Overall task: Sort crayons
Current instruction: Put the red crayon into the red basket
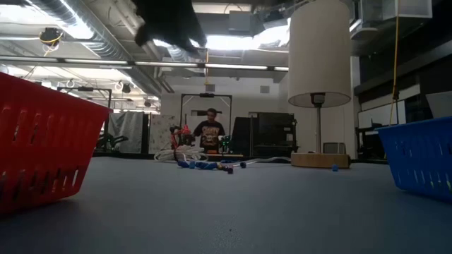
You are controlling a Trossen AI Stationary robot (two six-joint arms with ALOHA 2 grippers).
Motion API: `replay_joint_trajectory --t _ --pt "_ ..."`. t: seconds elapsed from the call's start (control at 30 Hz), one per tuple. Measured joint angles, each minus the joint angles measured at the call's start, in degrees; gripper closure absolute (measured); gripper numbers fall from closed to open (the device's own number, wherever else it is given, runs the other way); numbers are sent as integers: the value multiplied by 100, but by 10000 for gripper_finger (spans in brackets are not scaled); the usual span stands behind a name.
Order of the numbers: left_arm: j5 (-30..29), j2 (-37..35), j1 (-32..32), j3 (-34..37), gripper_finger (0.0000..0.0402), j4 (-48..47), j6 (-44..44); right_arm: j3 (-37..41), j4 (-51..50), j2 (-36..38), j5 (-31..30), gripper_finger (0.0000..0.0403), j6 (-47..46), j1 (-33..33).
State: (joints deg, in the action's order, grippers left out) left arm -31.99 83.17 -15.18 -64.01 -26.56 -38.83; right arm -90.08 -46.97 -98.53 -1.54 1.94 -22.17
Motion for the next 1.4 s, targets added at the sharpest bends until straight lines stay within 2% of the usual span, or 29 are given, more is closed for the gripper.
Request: replay_joint_trajectory --t 0.17,0.3,0.5,0.8,1.07,1.4 --pt "7 574 293 0 278 514 -9 15 -1072 660 -463 262 127 11" --pt "16 1070 413 2 278 920 -144 491 -1323 1222 -1031 262 144 21" --pt "7 1737 463 4 278 1212 -587 1620 -1146 2296 -1202 262 -13 320" --pt "18 2446 424 9 278 2038 -627 3075 136 3533 -1132 262 -38 1190" --pt "-267 2641 428 7 278 2010 -1198 3635 786 3675 -1043 262 -40 1718" --pt "-307 3200 430 9 278 2339 -1230 3836 1103 3664 -936 262 -38 1808"
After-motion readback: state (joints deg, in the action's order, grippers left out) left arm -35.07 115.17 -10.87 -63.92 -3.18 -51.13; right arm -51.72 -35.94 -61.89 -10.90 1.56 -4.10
